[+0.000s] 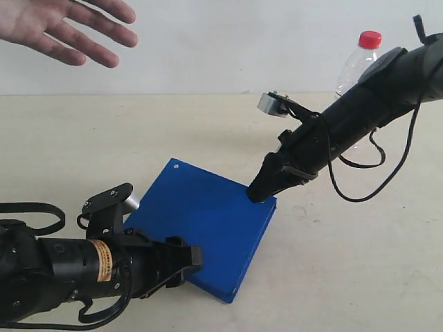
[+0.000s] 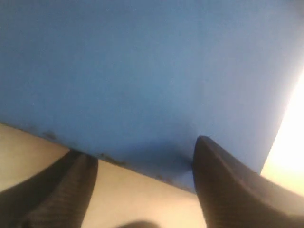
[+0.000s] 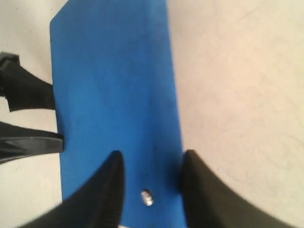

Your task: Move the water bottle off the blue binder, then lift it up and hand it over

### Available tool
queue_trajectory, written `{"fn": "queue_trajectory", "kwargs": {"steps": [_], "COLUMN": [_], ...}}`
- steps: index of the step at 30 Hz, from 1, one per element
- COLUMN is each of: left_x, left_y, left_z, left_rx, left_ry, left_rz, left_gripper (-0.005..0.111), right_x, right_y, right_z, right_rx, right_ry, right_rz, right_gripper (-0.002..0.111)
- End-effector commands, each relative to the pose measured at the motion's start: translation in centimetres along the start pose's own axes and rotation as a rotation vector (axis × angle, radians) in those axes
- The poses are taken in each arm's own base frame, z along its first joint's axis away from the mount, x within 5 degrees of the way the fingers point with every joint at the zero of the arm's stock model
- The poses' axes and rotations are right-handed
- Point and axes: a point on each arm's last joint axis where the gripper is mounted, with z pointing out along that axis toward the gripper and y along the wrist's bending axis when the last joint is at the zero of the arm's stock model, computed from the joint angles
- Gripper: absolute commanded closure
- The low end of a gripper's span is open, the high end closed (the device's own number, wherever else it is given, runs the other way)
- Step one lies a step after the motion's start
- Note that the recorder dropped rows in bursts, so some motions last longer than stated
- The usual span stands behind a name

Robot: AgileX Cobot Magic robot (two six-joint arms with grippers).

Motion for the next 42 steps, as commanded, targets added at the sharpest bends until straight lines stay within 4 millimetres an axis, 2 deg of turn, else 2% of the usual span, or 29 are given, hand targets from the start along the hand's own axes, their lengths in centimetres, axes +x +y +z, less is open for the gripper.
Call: {"fn": "queue_trajectory", "kwargs": {"steps": [1, 2, 6, 8, 11, 13, 17, 19, 21, 24, 26, 28, 30, 37, 42], "left_x": [-2.3, -3.2, -4.7, -4.9, -4.9, -5.2, -5.5, -5.4, -5.3, -5.6, -5.7, -5.9, -6.0, -5.2, -5.1], "left_y": [-1.1, -0.6, 2.0, 2.8, 2.8, 2.8, 2.8, 3.0, 3.1, 3.0, 2.9, 2.9, 3.0, 3.8, 3.9], "left_z": [-0.8, -1.4, -3.0, -3.4, -3.4, -3.5, -3.5, -3.2, -2.9, -2.9, -2.8, -2.6, -2.1, -0.9, -0.7], "left_rx": [0.092, 0.071, -0.092, -0.139, -0.141, -0.125, -0.116, -0.126, -0.124, -0.116, -0.126, -0.144, -0.167, -0.206, -0.207], "left_ry": [-0.145, -0.183, -0.152, -0.131, -0.13, -0.159, -0.192, -0.18, -0.181, -0.194, -0.183, -0.159, -0.13, -0.067, -0.05], "left_rz": [0.041, 0.055, 0.039, 0.015, 0.014, 0.002, -0.035, -0.025, -0.023, 0.018, 0.023, 0.02, 0.016, 0.022, 0.057], "left_gripper": [0.053, 0.053, 0.053, 0.053, 0.053, 0.053, 0.053, 0.052, 0.048, 0.032, 0.03, 0.031, 0.032, 0.032, 0.032], "right_x": [-0.7, -0.7, -0.6, -0.2, 1.1, 1.5, 1.4, 1.2, 0.9, 0.6, 0.2, -0.4, -0.5, 0.7, 0.7], "right_y": [2.8, 2.8, 2.7, 2.5, 1.9, 1.6, 1.7, 1.4, 1.1, 0.5, -0.1, -0.8, -1.4, -2.7, -2.1], "right_z": [0.6, 0.6, 0.6, 0.6, 0.6, 0.5, 0.6, 0.6, 0.7, 0.7, 0.8, 0.8, 1.4, 3.5, 4.5], "right_rx": [-0.203, -0.202, -0.197, -0.176, -0.094, -0.062, -0.08, -0.053, -0.012, 0.056, 0.11, 0.18, 0.178, 0.111, -0.057], "right_ry": [-0.03, -0.033, -0.025, 0.03, 0.172, 0.222, 0.203, 0.184, 0.151, 0.108, 0.062, -0.013, -0.049, -0.006, -0.023], "right_rz": [-0.002, -0.032, -0.058, 0.025, 0.125, 0.104, 0.024, 0.023, 0.023, 0.052, 0.097, 0.139, 0.176, 0.205, 0.236], "right_gripper": [0.103, 0.108, 0.108, 0.108, 0.108, 0.108, 0.107, 0.099, 0.085, 0.046, 0.034, 0.035, 0.038, 0.038, 0.038]}}
